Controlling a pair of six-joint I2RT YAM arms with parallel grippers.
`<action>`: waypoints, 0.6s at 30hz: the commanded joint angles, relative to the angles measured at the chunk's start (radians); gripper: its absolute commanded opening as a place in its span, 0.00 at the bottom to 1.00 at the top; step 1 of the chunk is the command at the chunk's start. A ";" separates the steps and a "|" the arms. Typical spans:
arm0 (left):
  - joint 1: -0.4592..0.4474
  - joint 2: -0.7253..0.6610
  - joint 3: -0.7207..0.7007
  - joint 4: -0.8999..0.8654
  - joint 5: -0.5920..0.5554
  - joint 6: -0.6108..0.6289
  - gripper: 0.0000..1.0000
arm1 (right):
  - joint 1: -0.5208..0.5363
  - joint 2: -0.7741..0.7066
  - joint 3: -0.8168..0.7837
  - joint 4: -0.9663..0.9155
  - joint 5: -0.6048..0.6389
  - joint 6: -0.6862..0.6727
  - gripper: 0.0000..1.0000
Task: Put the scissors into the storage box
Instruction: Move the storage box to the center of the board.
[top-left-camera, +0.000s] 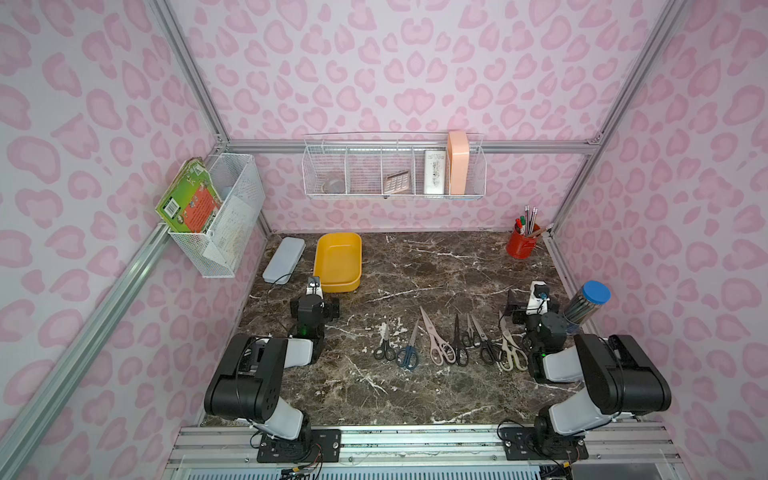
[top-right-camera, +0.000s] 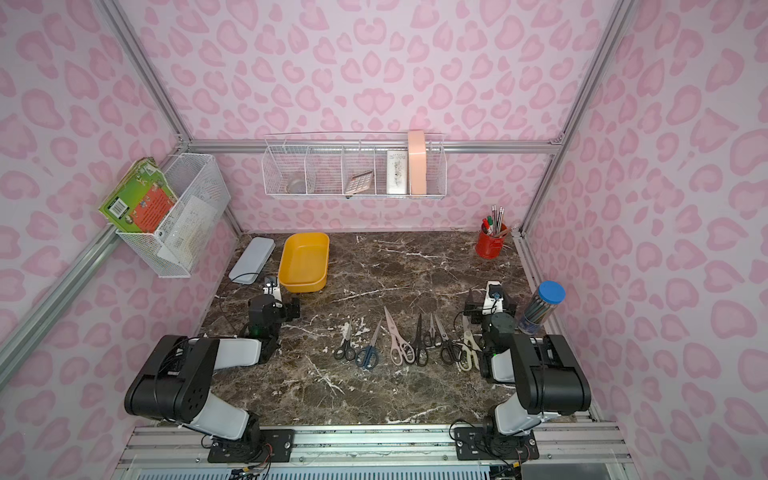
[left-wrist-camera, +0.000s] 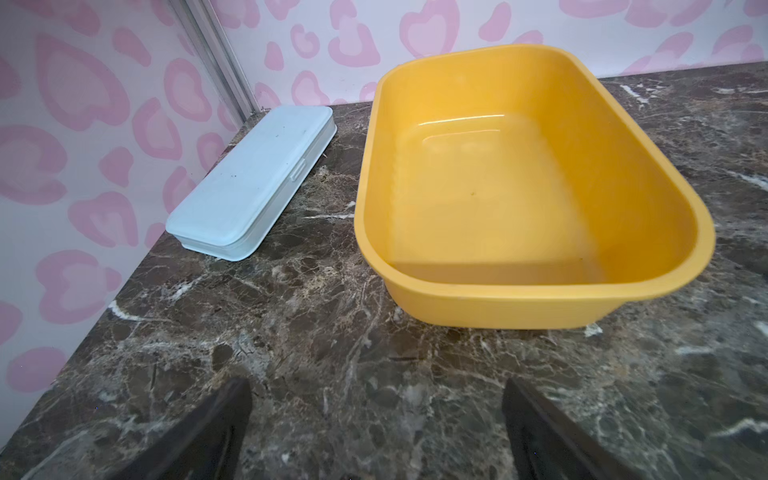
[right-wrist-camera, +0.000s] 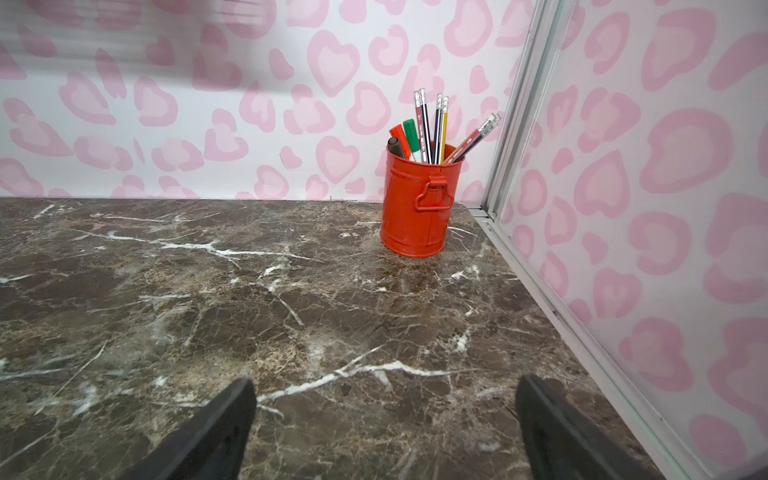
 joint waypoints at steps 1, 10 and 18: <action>0.000 -0.003 0.002 0.001 -0.006 0.002 0.99 | 0.000 0.001 -0.001 0.023 -0.001 0.004 1.00; 0.000 -0.002 0.002 -0.001 -0.001 0.002 0.99 | -0.002 0.001 0.001 0.021 -0.001 0.005 1.00; 0.020 -0.010 0.003 -0.014 0.034 -0.003 0.92 | -0.001 -0.001 -0.001 0.024 -0.002 0.007 1.00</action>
